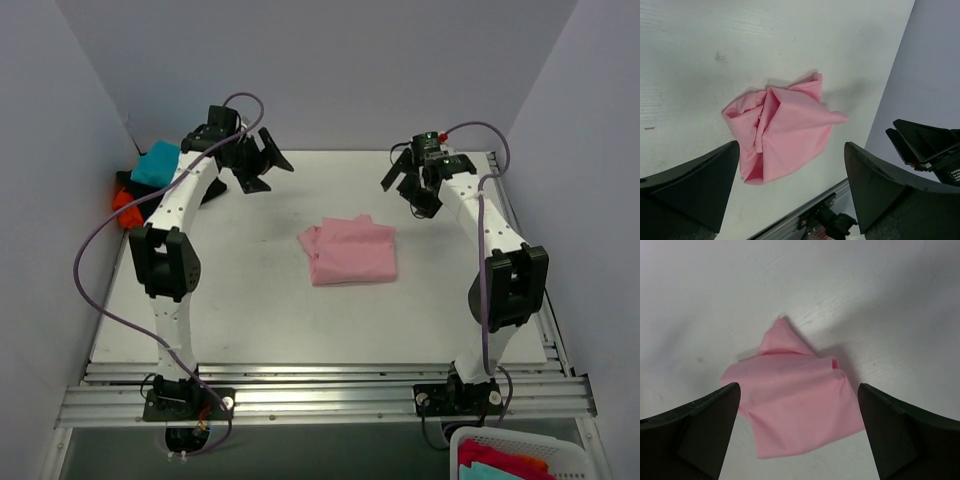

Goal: Fold and stack the t-shirts
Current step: Fold the tshirt

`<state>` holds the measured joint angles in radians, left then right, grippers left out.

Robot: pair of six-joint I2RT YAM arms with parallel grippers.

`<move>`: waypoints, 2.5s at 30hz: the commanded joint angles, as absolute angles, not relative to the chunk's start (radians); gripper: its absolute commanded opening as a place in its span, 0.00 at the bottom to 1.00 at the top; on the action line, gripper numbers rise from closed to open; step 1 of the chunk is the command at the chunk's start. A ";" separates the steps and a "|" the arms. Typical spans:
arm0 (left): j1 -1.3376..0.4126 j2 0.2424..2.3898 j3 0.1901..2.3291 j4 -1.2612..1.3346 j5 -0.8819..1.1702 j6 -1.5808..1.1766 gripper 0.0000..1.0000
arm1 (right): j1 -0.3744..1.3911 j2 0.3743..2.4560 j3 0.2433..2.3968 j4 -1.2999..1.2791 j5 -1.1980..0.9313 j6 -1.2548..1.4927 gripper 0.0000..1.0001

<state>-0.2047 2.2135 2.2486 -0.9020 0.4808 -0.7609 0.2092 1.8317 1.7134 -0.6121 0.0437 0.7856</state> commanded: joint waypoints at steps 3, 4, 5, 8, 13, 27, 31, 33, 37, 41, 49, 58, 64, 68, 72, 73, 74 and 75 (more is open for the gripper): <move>-0.288 2.010 1.918 -0.820 0.393 -0.658 0.94 | 0.236 1.706 1.476 -0.514 0.026 0.790 1.00; -0.301 1.969 1.798 -0.740 0.400 -0.672 0.94 | 0.238 1.675 1.441 -0.473 0.015 0.796 0.99; -0.305 1.956 1.746 -0.704 0.428 -0.690 0.94 | 0.239 1.666 1.415 -0.459 0.011 0.802 0.99; -0.330 1.971 1.677 -0.643 0.457 -0.736 0.94 | 0.252 1.678 1.379 -0.454 0.011 0.813 0.99; -0.396 2.103 1.863 -0.690 0.462 -0.724 0.94 | 0.264 1.704 1.378 -0.468 0.015 0.798 0.99; -0.431 2.339 2.138 -0.698 0.482 -0.750 0.94 | 0.226 1.641 1.368 -0.529 0.034 0.742 0.99; -0.434 2.355 2.120 -0.680 0.485 -0.755 0.94 | 0.216 1.635 1.379 -0.543 0.031 0.730 0.99; -0.437 2.367 2.120 -0.675 0.485 -0.755 0.94 | 0.212 1.628 1.382 -0.551 0.032 0.721 0.99; -0.439 2.385 2.118 -0.661 0.486 -0.759 0.94 | 0.195 1.615 1.370 -0.555 0.029 0.715 0.99; -0.440 2.424 2.149 -0.655 0.495 -0.773 0.94 | 0.180 1.603 1.345 -0.554 0.028 0.709 0.99; -0.445 2.476 2.209 -0.652 0.500 -0.801 0.99 | 0.137 1.600 1.307 -0.548 0.018 0.678 0.98; -0.445 2.476 2.220 -0.629 0.499 -0.830 0.25 | 0.097 1.612 1.263 -0.528 0.017 0.647 0.98; -0.442 2.464 2.221 -0.634 0.499 -0.831 0.13 | 0.089 1.611 1.215 -0.509 0.017 0.641 0.97; -0.439 2.442 2.224 -0.641 0.499 -0.836 0.12 | 0.086 1.606 1.190 -0.502 0.021 0.638 0.98; -0.437 2.404 2.223 -0.643 0.497 -0.842 0.09 | 0.084 1.598 1.164 -0.492 0.025 0.643 0.97; -0.436 2.389 2.223 -0.647 0.497 -0.844 0.08 | 0.086 1.594 1.154 -0.489 0.023 0.646 0.97; -0.434 2.381 2.223 -0.647 0.497 -0.845 0.08 | 0.084 1.592 1.147 -0.488 0.025 0.649 0.97; -0.434 2.373 2.223 -0.649 0.494 -0.847 0.07 | 0.084 1.589 1.143 -0.486 0.023 0.650 0.97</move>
<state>-0.4393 2.4828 2.1750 -0.6697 0.4839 -0.8371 0.0910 1.6398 1.1618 -0.4751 0.0105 0.6533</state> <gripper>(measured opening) 0.084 0.973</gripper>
